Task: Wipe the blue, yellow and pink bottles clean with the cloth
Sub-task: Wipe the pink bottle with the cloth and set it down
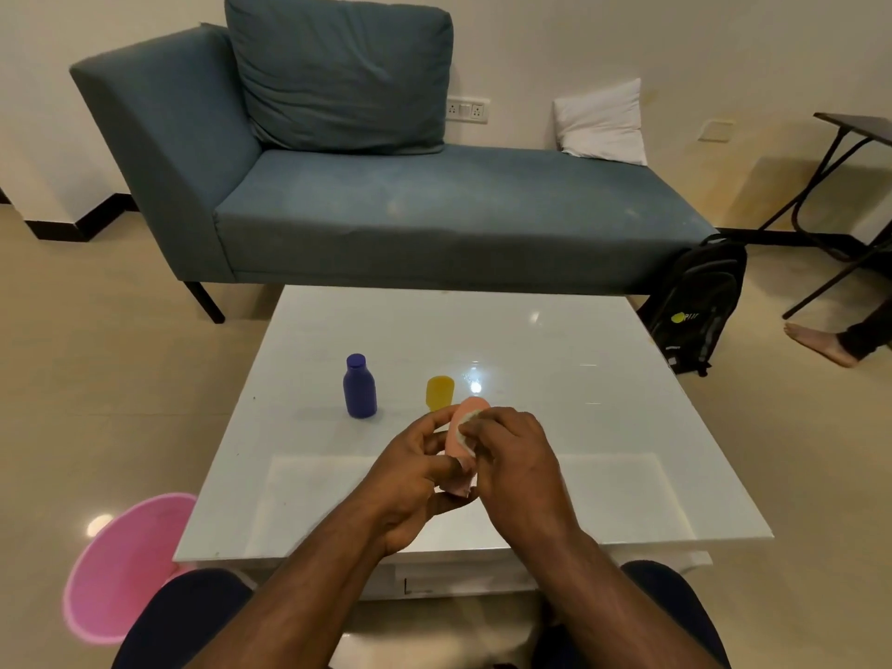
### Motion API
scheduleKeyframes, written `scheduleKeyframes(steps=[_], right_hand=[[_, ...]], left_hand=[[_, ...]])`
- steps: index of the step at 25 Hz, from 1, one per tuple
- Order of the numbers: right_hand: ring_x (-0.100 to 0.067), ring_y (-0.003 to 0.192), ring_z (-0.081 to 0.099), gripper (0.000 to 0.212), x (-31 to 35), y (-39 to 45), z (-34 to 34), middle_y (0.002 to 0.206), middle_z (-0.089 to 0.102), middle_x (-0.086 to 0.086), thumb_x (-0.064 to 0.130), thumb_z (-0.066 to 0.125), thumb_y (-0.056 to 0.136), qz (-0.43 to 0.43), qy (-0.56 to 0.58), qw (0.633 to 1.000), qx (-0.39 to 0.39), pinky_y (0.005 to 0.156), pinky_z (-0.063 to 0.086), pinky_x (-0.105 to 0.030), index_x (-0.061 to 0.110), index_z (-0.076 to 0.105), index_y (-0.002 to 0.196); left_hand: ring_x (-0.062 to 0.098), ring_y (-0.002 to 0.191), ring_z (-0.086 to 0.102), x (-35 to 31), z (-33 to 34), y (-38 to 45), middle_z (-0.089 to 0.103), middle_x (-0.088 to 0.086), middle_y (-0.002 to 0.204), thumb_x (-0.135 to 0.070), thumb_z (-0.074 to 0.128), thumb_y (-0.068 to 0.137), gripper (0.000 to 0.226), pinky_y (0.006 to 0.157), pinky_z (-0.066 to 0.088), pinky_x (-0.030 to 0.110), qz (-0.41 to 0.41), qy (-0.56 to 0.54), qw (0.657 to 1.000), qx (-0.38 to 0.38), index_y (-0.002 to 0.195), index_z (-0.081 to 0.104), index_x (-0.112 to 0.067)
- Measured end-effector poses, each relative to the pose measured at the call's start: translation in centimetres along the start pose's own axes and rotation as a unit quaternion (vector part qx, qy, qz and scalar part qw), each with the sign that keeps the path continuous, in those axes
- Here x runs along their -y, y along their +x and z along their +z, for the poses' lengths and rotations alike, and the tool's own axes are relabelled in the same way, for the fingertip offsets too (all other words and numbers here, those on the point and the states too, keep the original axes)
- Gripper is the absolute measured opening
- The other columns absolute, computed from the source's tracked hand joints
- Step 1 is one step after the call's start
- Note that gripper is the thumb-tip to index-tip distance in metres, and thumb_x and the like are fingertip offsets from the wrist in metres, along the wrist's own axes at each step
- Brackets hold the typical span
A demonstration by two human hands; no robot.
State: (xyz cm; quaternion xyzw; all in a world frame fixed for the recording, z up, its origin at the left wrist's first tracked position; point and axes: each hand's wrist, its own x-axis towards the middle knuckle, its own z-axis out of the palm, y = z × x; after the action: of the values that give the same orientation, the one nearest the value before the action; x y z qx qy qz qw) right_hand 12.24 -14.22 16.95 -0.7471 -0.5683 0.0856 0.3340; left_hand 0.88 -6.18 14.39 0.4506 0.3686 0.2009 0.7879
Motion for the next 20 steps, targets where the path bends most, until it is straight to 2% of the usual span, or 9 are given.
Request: scheduleKeyframes(steps=[3,4,7,9,10,12,15,17,20], right_hand=[[-0.013,0.097,0.056,0.018,-1.2,0.8,0.0,0.109,0.063,0.001,0.011,0.062,0.088,0.044,0.014,0.994,-0.096,0.087,0.050,-0.026,0.017,0.067,0.103],[-0.014,0.096,0.056,0.016,-1.4,1.1,0.2,0.107,0.063,0.002,0.012,0.062,0.088,0.052,0.012,0.993,-0.104,0.086,0.051,-0.028,0.018,0.067,0.102],[-0.012,0.095,0.057,0.017,-2.0,0.7,1.0,0.107,0.063,0.003,0.014,0.062,0.088,0.064,0.028,0.995,-0.072,0.085,0.051,-0.025,0.018,0.068,0.103],[-0.006,0.089,0.060,0.015,-3.0,0.6,0.9,0.101,0.065,0.009,0.013,0.062,0.089,0.103,0.087,0.988,-0.075,0.080,0.051,-0.018,0.023,0.069,0.098],[-0.004,0.086,0.062,0.015,-3.8,0.9,0.6,0.096,0.067,0.012,0.013,0.063,0.089,0.146,0.141,0.975,-0.092,0.076,0.052,-0.017,0.026,0.069,0.095],[-0.009,0.082,0.066,0.016,-5.7,2.0,0.1,0.088,0.070,0.010,0.012,0.064,0.088,0.236,0.271,0.926,-0.112,0.071,0.056,-0.024,0.026,0.070,0.090],[-0.019,0.086,0.066,0.018,-8.4,3.3,-0.5,0.093,0.065,0.001,0.009,0.063,0.089,0.292,0.350,0.883,-0.112,0.066,0.058,-0.028,0.025,0.067,0.096],[-0.019,0.088,0.065,0.023,-9.9,3.8,-0.4,0.100,0.061,0.000,0.009,0.063,0.089,0.292,0.351,0.885,-0.093,0.062,0.058,-0.028,0.028,0.066,0.101],[-0.012,0.093,0.062,0.037,-11.7,4.5,0.2,0.110,0.063,0.010,0.004,0.054,0.088,0.297,0.295,0.908,-0.034,0.059,0.054,-0.024,0.033,0.067,0.105]], left_hand=[[0.038,0.116,0.063,0.3,0.4,0.7,0.061,0.011,0.134,0.009,0.060,0.090,0.055,0.090,0.056,0.056,-0.008,-0.032,0.999,0.006,0.136,0.055,-0.022],[0.037,0.116,0.063,0.2,0.6,0.9,0.061,0.011,0.135,0.008,0.059,0.092,0.053,0.089,0.058,0.054,-0.007,-0.032,0.999,0.004,0.136,0.054,-0.021],[0.038,0.118,0.062,0.2,0.9,1.9,0.057,0.011,0.140,0.005,0.054,0.096,0.053,0.091,0.056,0.055,-0.014,-0.057,0.998,0.002,0.142,0.048,-0.020],[0.041,0.120,0.060,0.5,0.7,2.8,0.050,0.012,0.145,0.007,0.054,0.095,0.058,0.092,0.056,0.055,-0.022,-0.096,0.995,-0.009,0.145,0.046,-0.023],[0.042,0.122,0.058,0.6,0.7,3.3,0.045,0.012,0.148,0.006,0.054,0.095,0.060,0.092,0.055,0.056,-0.026,-0.104,0.994,-0.018,0.145,0.045,-0.026],[0.045,0.125,0.054,0.9,0.8,4.4,0.037,0.010,0.152,0.005,0.056,0.095,0.063,0.095,0.053,0.057,-0.039,-0.097,0.994,-0.033,0.145,0.044,-0.032],[0.040,0.128,0.050,1.2,1.5,6.1,0.041,0.006,0.147,0.004,0.057,0.094,0.060,0.095,0.053,0.057,-0.044,-0.068,0.995,-0.052,0.139,0.046,-0.035],[0.035,0.125,0.051,1.5,1.8,7.2,0.046,0.005,0.142,0.002,0.059,0.094,0.053,0.096,0.054,0.052,-0.044,-0.031,0.995,-0.079,0.132,0.049,-0.034],[0.031,0.122,0.054,2.6,2.2,9.1,0.050,0.006,0.141,0.000,0.061,0.093,0.047,0.096,0.054,0.045,-0.040,0.046,0.993,-0.104,0.125,0.049,-0.032]])
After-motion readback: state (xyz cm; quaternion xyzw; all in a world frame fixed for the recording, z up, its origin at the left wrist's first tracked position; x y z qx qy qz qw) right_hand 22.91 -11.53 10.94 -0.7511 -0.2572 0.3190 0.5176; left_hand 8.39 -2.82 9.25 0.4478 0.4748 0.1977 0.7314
